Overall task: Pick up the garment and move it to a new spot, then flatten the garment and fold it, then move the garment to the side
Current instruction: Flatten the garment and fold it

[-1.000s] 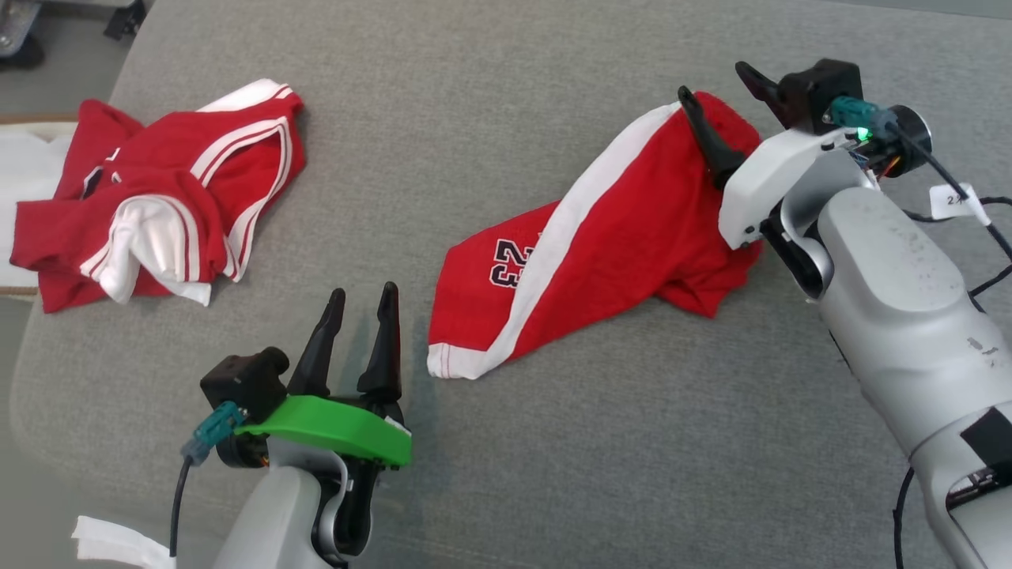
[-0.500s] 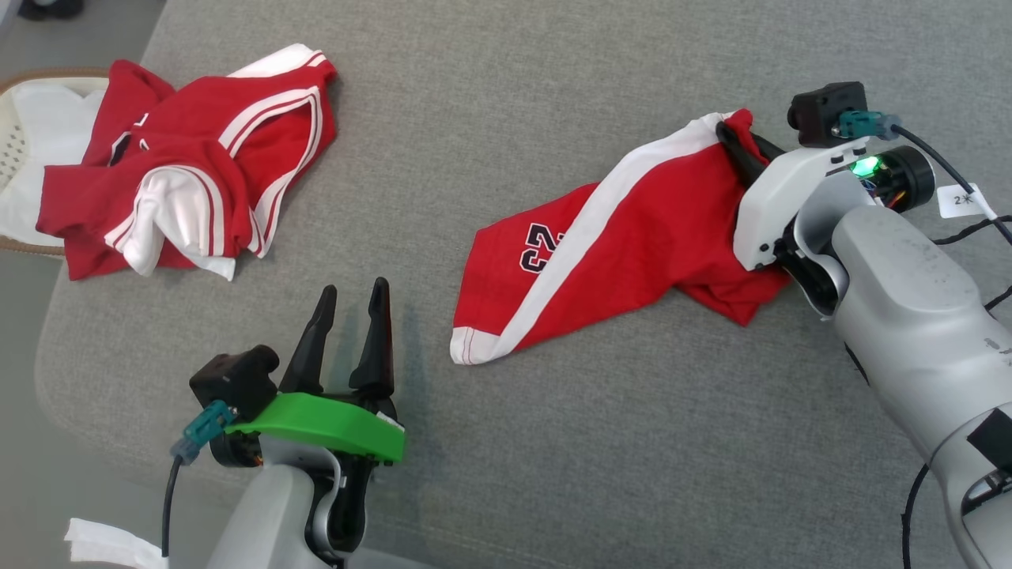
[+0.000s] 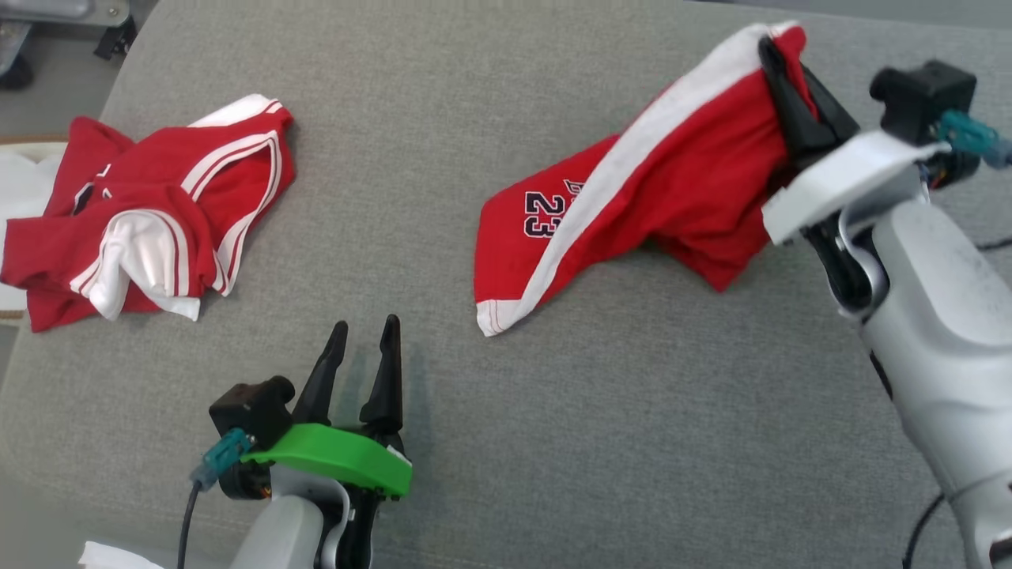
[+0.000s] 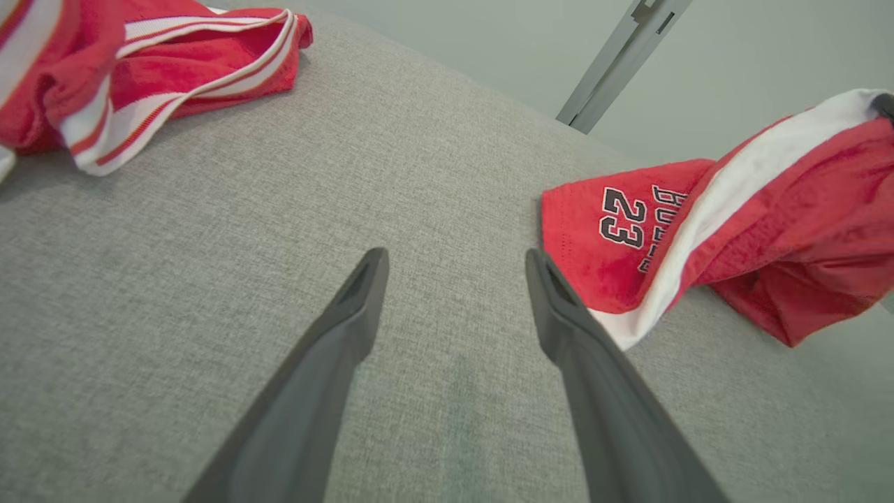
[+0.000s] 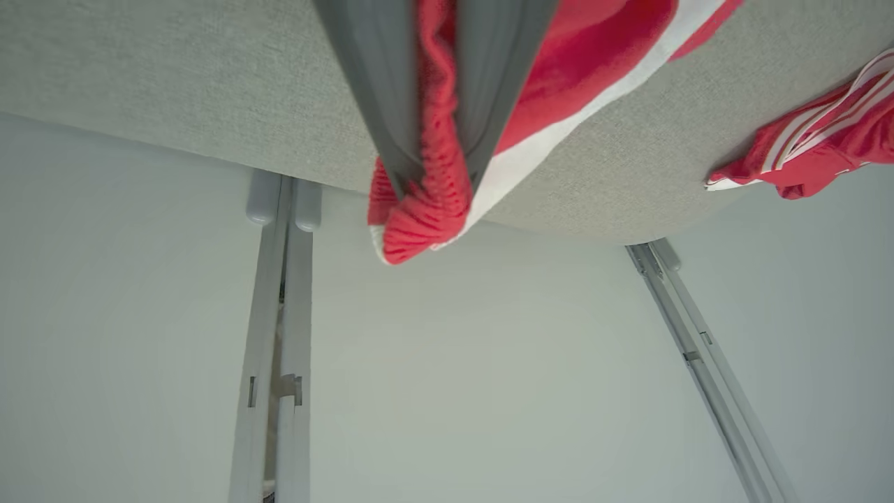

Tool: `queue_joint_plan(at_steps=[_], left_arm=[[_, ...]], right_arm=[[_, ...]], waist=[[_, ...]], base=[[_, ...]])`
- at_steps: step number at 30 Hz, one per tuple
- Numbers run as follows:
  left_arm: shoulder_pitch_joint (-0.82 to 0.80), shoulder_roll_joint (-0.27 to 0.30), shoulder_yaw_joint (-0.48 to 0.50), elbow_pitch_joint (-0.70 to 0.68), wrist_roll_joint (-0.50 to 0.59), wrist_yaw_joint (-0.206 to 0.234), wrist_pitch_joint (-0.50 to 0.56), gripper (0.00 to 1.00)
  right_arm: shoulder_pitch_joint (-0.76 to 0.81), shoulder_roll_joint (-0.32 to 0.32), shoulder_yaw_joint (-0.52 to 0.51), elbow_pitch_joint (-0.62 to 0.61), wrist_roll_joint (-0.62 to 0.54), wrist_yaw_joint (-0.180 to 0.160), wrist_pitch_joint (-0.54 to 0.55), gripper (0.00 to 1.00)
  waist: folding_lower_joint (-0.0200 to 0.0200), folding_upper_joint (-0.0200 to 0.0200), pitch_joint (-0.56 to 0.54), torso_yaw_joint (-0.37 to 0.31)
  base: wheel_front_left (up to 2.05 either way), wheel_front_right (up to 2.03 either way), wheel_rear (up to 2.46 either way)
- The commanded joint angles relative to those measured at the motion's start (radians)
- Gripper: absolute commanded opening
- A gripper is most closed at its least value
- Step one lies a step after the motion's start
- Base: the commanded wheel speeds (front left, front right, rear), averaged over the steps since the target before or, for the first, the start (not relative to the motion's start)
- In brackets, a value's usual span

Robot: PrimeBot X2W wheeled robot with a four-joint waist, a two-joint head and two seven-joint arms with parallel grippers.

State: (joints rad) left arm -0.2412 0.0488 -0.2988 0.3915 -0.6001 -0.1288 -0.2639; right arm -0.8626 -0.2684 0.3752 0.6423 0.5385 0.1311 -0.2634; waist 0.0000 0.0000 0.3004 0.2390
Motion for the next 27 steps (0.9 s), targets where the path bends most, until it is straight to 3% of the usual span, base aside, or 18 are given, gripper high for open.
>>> queue_joint_plan(at_steps=[1, 6, 8, 11, 13, 20, 27], left_arm=[[0.022, 0.004, 0.001, 0.005, 0.014, -0.003, -0.001, 1.0], [0.059, 0.004, 0.007, 0.023, 0.027, -0.003, -0.001, 1.0], [0.07, 0.004, 0.01, 0.028, 0.033, -0.003, -0.001, 1.0], [0.078, 0.004, 0.013, 0.036, 0.039, -0.003, -0.001, 1.0], [0.084, 0.004, 0.018, 0.042, 0.042, -0.003, -0.001, 1.0], [0.101, 0.004, 0.053, 0.049, 0.096, -0.003, -0.001, 1.0], [0.127, 0.004, 0.122, -0.002, 0.26, 0.028, -0.001, 1.0]], right_arm=[[0.076, -0.002, -0.046, -0.034, -0.02, -0.001, -0.001, 0.0], [0.311, 0.023, -0.176, -0.151, -0.094, -0.001, -0.002, 0.01], [0.393, 0.033, -0.203, -0.183, -0.123, -0.001, -0.002, 0.15], [0.496, 0.052, -0.235, -0.219, -0.16, -0.001, -0.002, 0.46], [0.551, 0.067, -0.253, -0.23, -0.182, -0.001, -0.002, 1.0], [0.652, 0.104, -0.315, -0.217, -0.269, -0.001, -0.002, 1.0], [0.68, 0.166, -0.434, -0.302, -0.428, -0.001, -0.002, 1.0]], waist=[[0.0, 0.0, -0.054, -0.054], [0.0, 0.0, -0.1, -0.115], [0.0, 0.0, -0.111, -0.138], [0.0, 0.0, -0.124, -0.167], [0.0, 0.0, -0.129, -0.181], [0.0, 0.0, -0.15, -0.206], [0.0, 0.0, -0.173, -0.224]], base=[[0.0, 0.0, 0.0], [0.0, 0.0, 0.0], [0.0, 0.0, 0.0], [0.0, 0.0, 0.0], [0.0, 0.0, 0.0], [0.0, 0.0, 0.0], [0.0, 0.0, 0.0]])
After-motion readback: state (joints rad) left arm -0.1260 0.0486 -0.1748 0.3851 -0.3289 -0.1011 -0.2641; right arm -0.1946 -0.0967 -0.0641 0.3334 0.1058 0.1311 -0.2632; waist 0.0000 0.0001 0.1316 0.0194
